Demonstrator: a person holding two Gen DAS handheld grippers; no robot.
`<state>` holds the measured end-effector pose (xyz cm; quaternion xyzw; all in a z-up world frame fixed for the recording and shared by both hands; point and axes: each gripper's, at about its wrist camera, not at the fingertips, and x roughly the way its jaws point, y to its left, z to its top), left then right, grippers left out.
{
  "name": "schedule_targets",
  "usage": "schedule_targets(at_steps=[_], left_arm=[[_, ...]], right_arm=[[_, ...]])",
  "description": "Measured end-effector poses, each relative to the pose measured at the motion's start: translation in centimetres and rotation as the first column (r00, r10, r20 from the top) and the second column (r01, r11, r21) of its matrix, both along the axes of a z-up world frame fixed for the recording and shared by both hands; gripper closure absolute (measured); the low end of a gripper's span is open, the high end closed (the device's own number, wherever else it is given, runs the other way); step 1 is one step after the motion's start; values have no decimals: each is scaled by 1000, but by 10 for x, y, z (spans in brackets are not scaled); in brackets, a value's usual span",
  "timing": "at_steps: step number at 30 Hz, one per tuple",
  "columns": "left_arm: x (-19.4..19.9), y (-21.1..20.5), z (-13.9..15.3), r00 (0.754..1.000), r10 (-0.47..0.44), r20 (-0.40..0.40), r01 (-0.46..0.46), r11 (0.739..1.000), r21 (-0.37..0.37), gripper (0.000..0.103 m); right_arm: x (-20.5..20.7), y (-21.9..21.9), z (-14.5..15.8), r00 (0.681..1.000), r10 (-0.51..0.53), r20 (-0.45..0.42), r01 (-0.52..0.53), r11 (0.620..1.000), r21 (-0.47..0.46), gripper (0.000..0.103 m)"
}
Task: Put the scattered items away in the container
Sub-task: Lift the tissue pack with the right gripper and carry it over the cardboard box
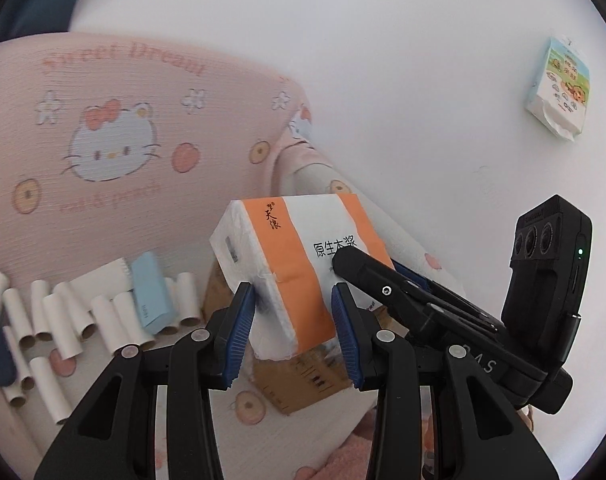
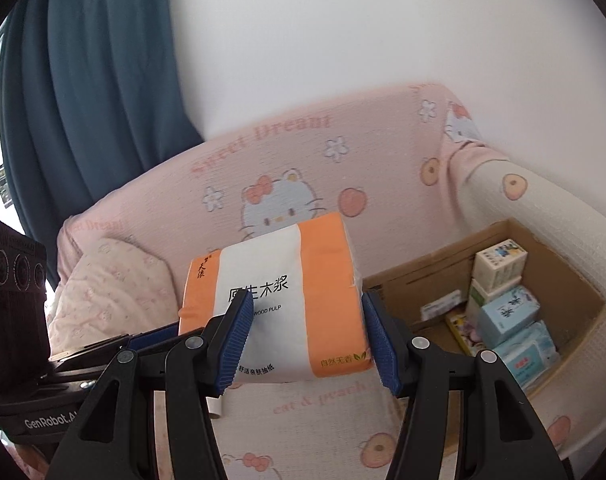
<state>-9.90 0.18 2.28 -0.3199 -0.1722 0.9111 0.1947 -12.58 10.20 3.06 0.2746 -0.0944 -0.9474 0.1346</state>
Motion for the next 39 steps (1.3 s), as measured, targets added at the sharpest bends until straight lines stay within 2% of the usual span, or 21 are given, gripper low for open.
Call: schedule_targets(at_steps=[5, 12, 15, 19, 23, 26, 29, 35, 39], left_arm=[[-31, 25, -4, 997, -71, 22, 69, 995, 68, 61], [-73, 66, -20, 988, -141, 63, 134, 984, 114, 61], [-93, 81, -30, 982, -168, 89, 156, 980, 125, 61], [-118, 95, -45, 971, -200, 128, 176, 968, 179, 61], [-136, 111, -56, 962, -221, 163, 190, 964, 184, 61], [-148, 125, -68, 951, -239, 196, 204, 962, 182, 61], [-161, 136, -88, 931, -261, 254, 210, 955, 211, 61], [-170, 155, -122, 895, -288, 340, 213, 947, 241, 61], [-178, 163, -136, 873, -295, 390, 215, 948, 234, 61]], right_arm=[[-15, 40, 1, 998, -52, 24, 53, 999, -12, 49], [-35, 94, -4, 989, -132, 70, 133, 991, -20, 49], [-44, 116, -10, 981, -159, 109, 161, 987, -16, 50], [-58, 147, -22, 968, -185, 172, 193, 981, -29, 51], [-69, 172, -32, 953, -207, 221, 218, 975, -27, 51], [-78, 187, -39, 938, -228, 260, 234, 972, 8, 51], [-86, 197, -47, 922, -243, 301, 232, 970, 71, 51], [-106, 208, -67, 883, -243, 402, 177, 965, 195, 51], [-116, 211, -75, 858, -254, 446, 150, 955, 256, 51]])
